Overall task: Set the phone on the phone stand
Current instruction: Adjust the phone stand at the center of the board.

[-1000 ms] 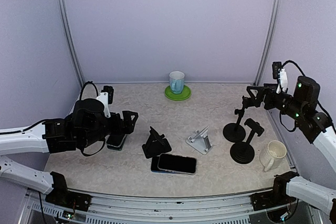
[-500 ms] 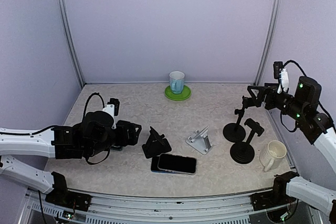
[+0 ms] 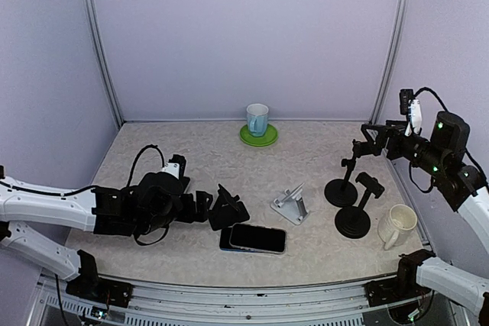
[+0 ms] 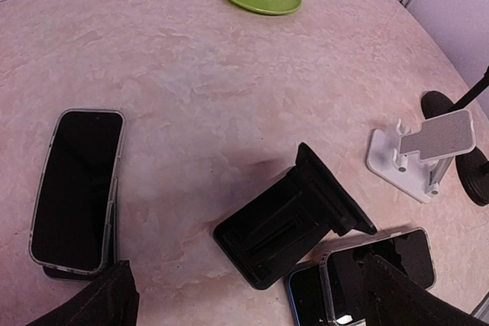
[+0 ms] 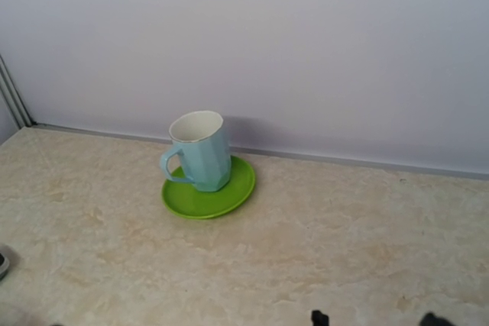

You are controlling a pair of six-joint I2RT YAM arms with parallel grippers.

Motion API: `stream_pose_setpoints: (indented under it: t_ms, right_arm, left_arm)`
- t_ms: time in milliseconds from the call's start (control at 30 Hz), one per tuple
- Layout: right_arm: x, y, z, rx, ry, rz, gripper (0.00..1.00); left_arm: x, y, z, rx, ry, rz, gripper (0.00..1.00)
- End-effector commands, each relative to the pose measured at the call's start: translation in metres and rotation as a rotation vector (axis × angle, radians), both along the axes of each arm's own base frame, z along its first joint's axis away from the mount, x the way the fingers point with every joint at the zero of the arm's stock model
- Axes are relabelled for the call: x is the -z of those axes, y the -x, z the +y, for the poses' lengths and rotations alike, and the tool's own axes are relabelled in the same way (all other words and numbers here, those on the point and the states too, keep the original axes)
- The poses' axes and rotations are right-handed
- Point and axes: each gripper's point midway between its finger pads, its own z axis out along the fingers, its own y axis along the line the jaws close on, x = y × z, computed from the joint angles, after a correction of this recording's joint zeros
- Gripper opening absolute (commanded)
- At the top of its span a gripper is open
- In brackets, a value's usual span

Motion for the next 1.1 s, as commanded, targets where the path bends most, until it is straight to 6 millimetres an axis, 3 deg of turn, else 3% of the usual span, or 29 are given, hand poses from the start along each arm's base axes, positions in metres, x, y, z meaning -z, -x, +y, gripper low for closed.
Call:
stream_pose_setpoints:
  t_ms: [0, 833, 1067]
  right_arm:
    - [0.002, 0.002, -0.003, 0.007, -0.004, 0.004, 1.0]
    - [0.002, -0.003, -0.001, 0.001, 0.002, 0.009, 1.0]
    - [0.001, -0.004, 0.0, -0.003, 0.001, 0.006, 1.0]
  left_arm:
    - [0.013, 0.0, -0.003, -0.003, -0.013, 0.01, 0.99]
    - [0.067, 0.002, -0.027, 0.07, -0.1, 0.1, 0.99]
    - [0.077, -0.006, -0.023, 0.045, -0.141, 0.102, 0.99]
